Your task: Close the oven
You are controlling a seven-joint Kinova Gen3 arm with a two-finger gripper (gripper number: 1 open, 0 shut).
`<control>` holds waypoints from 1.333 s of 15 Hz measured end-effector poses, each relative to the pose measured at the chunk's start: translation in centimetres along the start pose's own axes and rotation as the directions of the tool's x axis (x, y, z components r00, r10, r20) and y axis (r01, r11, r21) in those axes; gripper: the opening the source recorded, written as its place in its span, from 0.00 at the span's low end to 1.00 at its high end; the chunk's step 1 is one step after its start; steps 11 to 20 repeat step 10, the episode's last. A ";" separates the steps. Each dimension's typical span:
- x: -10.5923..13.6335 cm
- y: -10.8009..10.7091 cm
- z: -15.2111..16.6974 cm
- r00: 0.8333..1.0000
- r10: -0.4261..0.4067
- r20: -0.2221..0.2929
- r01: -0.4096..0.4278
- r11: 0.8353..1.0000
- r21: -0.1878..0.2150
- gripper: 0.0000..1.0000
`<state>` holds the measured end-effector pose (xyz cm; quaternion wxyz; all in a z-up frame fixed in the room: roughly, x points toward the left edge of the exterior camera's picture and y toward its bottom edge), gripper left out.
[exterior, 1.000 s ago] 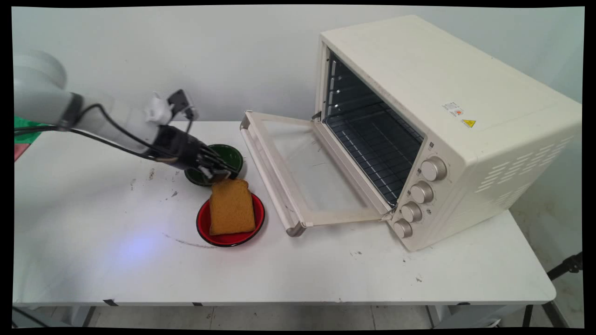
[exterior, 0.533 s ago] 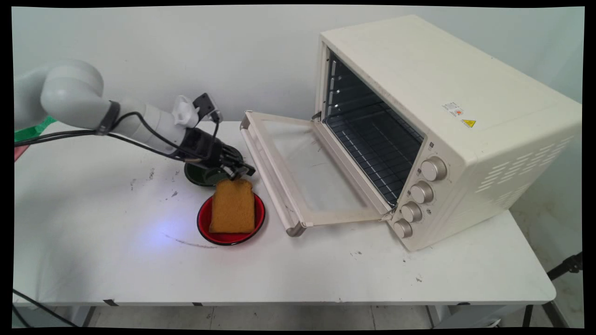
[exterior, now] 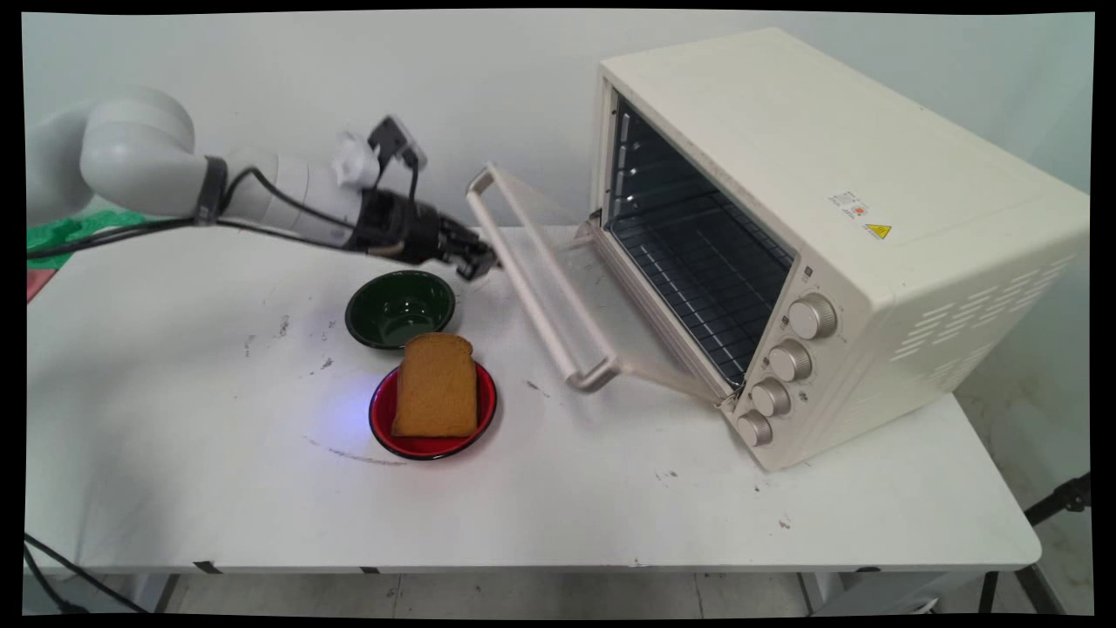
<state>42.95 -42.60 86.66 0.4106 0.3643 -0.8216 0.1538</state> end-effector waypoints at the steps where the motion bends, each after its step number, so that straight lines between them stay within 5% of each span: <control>1: 0.9 0.0 -0.4 0.999 -0.006 -0.039 0.006 1.000 0.000 0.00; 5: 4.7 -0.2 -1.7 0.984 -0.030 -0.173 0.030 1.000 0.000 0.00; 9: 6.3 -0.2 -2.6 0.976 -0.040 -0.212 0.039 0.999 -0.009 0.00; 10: 6.6 -0.1 -3.0 0.977 -0.039 -0.211 0.036 0.999 -0.016 1.00; 20: 6.6 -0.1 -3.0 0.977 -0.039 -0.211 0.036 0.999 -0.016 1.00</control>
